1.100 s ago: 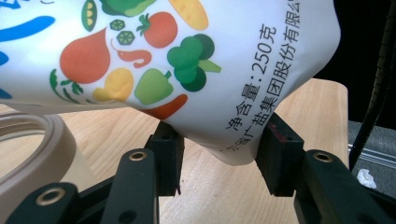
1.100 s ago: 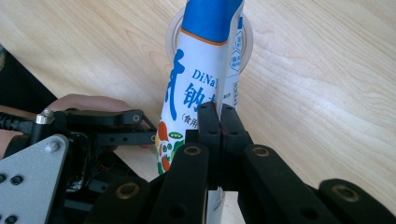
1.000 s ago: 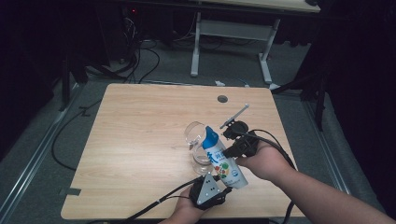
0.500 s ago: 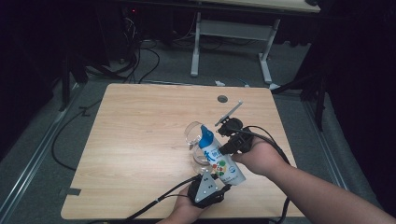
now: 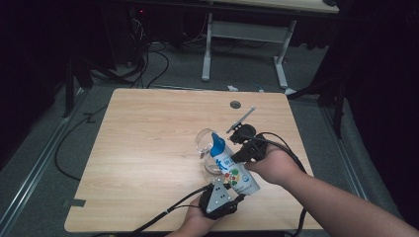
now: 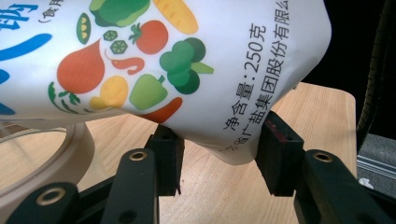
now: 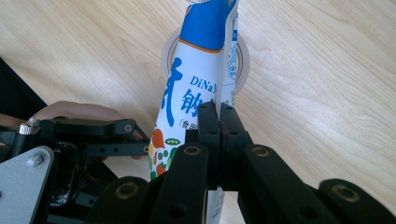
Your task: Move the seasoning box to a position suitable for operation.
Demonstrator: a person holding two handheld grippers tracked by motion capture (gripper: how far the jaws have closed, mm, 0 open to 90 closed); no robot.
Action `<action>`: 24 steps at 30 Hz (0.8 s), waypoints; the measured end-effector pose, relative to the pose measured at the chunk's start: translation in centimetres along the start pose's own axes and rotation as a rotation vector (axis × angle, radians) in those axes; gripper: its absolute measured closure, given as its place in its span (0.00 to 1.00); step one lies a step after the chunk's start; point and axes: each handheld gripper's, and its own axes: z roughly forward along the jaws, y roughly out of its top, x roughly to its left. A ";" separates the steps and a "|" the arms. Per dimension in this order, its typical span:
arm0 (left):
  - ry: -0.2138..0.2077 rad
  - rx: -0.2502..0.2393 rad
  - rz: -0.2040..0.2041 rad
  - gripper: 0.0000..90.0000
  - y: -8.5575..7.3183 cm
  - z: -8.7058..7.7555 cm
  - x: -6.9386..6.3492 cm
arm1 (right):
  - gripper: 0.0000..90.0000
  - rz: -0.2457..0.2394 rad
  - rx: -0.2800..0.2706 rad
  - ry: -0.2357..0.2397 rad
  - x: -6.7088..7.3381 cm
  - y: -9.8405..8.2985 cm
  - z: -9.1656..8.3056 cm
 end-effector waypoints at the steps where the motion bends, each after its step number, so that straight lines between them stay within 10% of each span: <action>1: -0.001 0.000 0.000 0.62 0.0 0.0 0.0 | 1.00 -0.001 -0.003 0.002 0.0 0.0 0.0; 24: 0.002 -0.005 0.005 0.62 0.1 0.2 -0.1 | 1.00 0.038 0.023 0.031 -0.3 0.5 0.2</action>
